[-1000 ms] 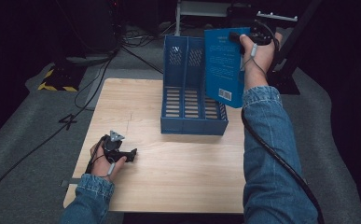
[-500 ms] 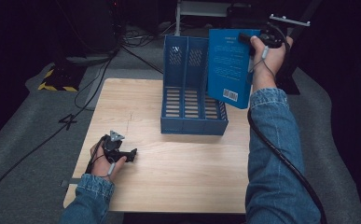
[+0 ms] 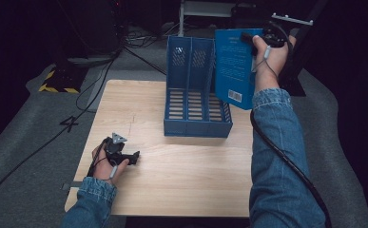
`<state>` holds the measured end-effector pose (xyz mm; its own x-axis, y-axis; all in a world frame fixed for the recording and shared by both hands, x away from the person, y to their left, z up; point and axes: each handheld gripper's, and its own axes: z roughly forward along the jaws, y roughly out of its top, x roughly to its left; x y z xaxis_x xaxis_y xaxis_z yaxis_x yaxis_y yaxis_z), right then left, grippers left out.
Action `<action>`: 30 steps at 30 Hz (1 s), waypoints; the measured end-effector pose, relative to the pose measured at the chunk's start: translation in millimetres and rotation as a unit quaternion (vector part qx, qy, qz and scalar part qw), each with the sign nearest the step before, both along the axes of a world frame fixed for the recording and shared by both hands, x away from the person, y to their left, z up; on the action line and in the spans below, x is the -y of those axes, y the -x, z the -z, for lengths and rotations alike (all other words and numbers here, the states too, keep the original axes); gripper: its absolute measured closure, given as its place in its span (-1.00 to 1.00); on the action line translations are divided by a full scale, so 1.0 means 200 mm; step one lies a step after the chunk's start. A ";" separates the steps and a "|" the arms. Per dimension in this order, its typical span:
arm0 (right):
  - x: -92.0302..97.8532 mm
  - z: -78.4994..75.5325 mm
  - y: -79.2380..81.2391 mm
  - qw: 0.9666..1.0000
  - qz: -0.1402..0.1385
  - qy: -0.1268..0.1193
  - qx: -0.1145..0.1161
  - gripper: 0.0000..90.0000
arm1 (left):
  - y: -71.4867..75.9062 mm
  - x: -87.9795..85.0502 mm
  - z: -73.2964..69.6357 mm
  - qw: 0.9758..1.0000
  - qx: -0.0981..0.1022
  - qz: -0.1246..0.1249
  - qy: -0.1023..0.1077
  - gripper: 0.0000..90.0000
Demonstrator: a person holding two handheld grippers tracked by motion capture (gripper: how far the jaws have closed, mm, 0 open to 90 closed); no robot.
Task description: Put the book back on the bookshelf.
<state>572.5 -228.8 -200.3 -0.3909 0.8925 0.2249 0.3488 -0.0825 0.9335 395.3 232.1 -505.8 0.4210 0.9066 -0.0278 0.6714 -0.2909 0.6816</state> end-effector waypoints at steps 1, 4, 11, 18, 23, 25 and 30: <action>-0.02 0.00 -0.01 1.000 -0.002 0.001 0.000 0.34 | 0.00 0.00 0.00 1.000 0.000 0.000 0.000 -0.85; -0.08 0.02 -0.03 1.000 -0.011 0.001 0.000 0.34 | 0.00 0.00 0.00 1.000 0.000 0.000 0.000 -0.85; -0.13 0.06 -0.08 1.000 -0.002 -0.003 0.024 0.34 | 0.00 0.00 0.00 1.000 0.000 0.000 0.000 -0.85; -0.18 0.12 -0.13 0.999 -0.017 -0.027 0.040 0.34 | 0.00 0.00 0.00 1.000 -0.001 0.000 0.000 -0.86; -0.23 0.15 -0.11 0.999 -0.016 -0.009 0.046 0.32 | 0.00 0.00 0.00 1.000 0.000 0.000 0.000 -0.85; -0.23 0.17 -0.10 0.999 -0.017 -0.010 0.048 0.30 | 0.00 0.00 0.00 1.000 0.000 -0.001 0.000 -0.85; -0.22 0.25 -0.08 0.997 -0.031 -0.023 0.060 0.27 | 0.00 0.00 0.00 1.000 -0.004 0.000 -0.002 -0.86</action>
<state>589.3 -185.1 -250.4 -0.4713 0.8558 0.2132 0.2406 -0.1078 0.9646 395.8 232.1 -505.1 0.4216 0.9063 -0.0280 0.6762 -0.2937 0.6757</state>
